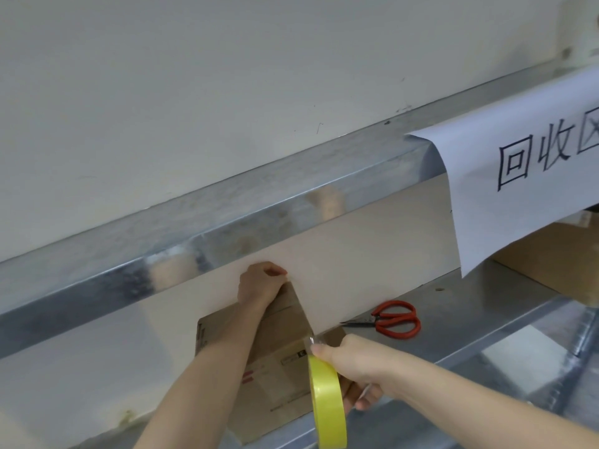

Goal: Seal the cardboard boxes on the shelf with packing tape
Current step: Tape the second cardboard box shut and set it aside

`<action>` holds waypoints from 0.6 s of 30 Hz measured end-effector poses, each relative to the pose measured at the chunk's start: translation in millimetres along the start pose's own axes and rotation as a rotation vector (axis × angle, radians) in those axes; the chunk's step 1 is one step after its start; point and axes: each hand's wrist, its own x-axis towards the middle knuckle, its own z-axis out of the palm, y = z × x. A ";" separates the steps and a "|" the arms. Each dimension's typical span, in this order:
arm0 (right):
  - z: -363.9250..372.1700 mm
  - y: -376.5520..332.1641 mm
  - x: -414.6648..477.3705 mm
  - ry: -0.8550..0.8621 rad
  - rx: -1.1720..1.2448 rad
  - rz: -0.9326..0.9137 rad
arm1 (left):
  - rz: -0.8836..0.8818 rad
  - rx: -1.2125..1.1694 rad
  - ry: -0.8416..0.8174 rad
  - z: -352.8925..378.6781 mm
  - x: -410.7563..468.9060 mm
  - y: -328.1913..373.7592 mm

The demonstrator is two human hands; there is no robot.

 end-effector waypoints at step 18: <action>3.1 -2.8 -3.3 -0.045 -0.040 -0.019 | 0.310 -0.093 -0.115 -4.1 -13.4 -6.5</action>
